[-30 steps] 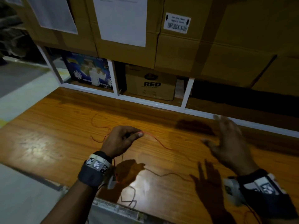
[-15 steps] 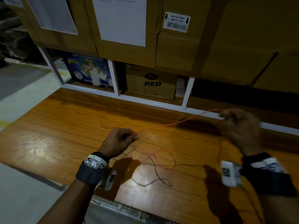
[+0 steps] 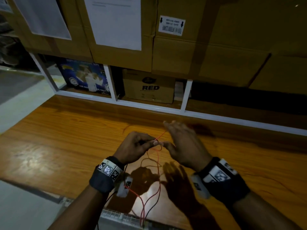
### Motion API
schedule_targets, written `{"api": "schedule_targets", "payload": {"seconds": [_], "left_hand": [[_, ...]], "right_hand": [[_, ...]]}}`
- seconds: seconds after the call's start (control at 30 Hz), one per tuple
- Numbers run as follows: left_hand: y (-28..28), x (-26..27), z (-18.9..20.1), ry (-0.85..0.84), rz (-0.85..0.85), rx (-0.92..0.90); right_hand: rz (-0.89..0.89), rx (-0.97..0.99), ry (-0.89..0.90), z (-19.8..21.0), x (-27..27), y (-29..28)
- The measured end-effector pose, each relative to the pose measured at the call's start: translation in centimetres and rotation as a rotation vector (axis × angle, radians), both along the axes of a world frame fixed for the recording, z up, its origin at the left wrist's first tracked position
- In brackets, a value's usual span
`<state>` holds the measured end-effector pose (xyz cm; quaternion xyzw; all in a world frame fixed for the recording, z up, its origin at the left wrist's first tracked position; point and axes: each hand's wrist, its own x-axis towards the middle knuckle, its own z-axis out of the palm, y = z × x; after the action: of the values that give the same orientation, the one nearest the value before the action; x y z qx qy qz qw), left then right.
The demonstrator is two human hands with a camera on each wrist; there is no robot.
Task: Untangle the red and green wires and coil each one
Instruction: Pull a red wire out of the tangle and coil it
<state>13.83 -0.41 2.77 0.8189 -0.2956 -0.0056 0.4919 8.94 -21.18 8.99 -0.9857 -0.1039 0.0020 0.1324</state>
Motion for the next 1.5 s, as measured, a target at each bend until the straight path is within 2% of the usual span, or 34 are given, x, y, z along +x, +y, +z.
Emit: {"api": "schedule_targets", "payload": {"seconds": [0.07, 0.17, 0.23, 0.3, 0.4, 0.5, 0.57, 0.63, 0.7, 0.77, 0.83, 0.93, 1.0, 1.13, 1.17, 1.27, 1.33, 1.4, 1.47, 1.5], "left_hand": [[-0.2, 0.0, 0.1, 0.02, 0.003, -0.025], [0.6, 0.1, -0.6, 0.062, -0.002, -0.019], [1.8, 0.2, -1.7, 0.09, 0.05, -0.014], [3.0, 0.3, -2.6, 0.124, 0.124, -0.069], [3.7, 0.6, -2.8, 0.153, 0.15, -0.054], [3.8, 1.3, -3.0, 0.16, 0.146, 0.001], [4.0, 1.4, -3.4, 0.178, 0.149, 0.018], [3.8, 1.5, -3.5, 0.182, 0.161, 0.015], [3.0, 1.5, -3.3, 0.153, 0.169, -0.017], [1.9, 1.6, -2.9, 0.128, 0.168, -0.035], [0.9, 1.8, -2.6, 0.146, 0.146, -0.065], [-0.4, 1.8, -2.3, 0.149, 0.095, -0.066], [-0.9, 1.8, -2.0, 0.144, 0.085, -0.076], [-1.3, 1.9, -1.3, 0.125, 0.101, -0.107], [-1.3, 1.9, -1.1, 0.119, 0.111, -0.111], [-1.1, 1.9, -0.7, 0.123, 0.098, -0.089], [-0.8, 1.9, -1.0, 0.131, 0.069, 0.005], [0.1, 1.8, -2.2, 0.16, 0.087, 0.09], [1.4, 1.5, -3.9, 0.202, 0.131, 0.149], [2.1, 1.2, -4.7, 0.224, 0.144, 0.151]], "right_hand": [[0.009, -0.008, -0.039, 0.4, 0.1, 0.5], [0.06, 0.042, -0.049, 1.4, 0.6, -1.6], [0.024, 0.183, -0.165, 2.9, 0.8, -4.5], [-0.043, 0.254, -0.334, 4.7, 0.9, -7.6], [-0.158, 0.211, -0.486, 6.0, 0.8, -11.3], [-0.388, 0.237, -0.58, 5.7, 0.9, -15.2], [-0.49, 0.212, -0.525, 5.3, 0.8, -17.1], [-0.513, 0.148, -0.313, 4.6, 0.6, -17.0], [-0.461, 0.026, -0.123, 3.0, 0.5, -15.2], [-0.362, -0.041, -0.098, 1.8, 0.2, -11.8], [-0.236, 0.01, -0.096, 1.4, 0.1, -7.6], [0.019, 0.153, -0.184, 1.9, 0.5, -2.6], [0.112, 0.363, -0.198, 3.0, 1.1, -1.0], [-0.012, 0.938, 0.141, 5.8, 2.3, -0.6], [-0.028, 1.003, 0.177, 6.3, 2.4, -1.0], [-0.028, 1.016, 0.048, 7.3, 2.0, -2.0], [-0.155, 1.169, -0.067, 8.3, 1.7, -3.0], [-0.236, 1.402, -0.09, 10.3, 1.5, -4.2], [-0.298, 1.494, -0.183, 12.6, 1.1, -5.8], [-0.35, 1.469, -0.232, 13.3, 1.1, -7.0]]}}
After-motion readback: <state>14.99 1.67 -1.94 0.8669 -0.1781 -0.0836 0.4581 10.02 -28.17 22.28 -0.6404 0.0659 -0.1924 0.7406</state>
